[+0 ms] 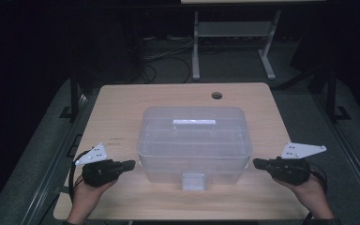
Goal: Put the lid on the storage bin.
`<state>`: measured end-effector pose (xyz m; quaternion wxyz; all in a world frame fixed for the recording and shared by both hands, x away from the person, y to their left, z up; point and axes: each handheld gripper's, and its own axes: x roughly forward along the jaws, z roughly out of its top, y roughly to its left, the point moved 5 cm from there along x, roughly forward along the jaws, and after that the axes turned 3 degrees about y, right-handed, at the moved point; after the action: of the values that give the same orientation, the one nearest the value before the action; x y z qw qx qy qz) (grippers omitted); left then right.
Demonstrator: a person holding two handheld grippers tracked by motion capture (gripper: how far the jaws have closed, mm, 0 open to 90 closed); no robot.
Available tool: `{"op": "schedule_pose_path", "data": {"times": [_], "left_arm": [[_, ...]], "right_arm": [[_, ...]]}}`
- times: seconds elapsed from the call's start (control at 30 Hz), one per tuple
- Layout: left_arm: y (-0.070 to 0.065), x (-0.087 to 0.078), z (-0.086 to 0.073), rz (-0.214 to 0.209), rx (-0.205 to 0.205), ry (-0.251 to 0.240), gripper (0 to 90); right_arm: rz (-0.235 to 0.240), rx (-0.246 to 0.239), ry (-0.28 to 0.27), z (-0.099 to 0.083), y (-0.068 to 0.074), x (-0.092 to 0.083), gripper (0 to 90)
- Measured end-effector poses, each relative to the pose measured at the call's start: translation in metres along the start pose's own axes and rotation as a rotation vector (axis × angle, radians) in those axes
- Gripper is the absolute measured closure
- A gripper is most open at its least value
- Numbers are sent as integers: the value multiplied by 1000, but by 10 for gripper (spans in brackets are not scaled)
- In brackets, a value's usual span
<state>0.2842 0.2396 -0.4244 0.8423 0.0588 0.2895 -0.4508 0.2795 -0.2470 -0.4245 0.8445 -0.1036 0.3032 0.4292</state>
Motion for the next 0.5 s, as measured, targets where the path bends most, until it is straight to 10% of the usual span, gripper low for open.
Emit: {"op": "schedule_pose_path", "data": {"times": [0.5], "left_arm": [[38, -5, -24, 175, -76, 100, 437]], "right_arm": [[-169, 99, 41, -24, -31, 11, 374]]}}
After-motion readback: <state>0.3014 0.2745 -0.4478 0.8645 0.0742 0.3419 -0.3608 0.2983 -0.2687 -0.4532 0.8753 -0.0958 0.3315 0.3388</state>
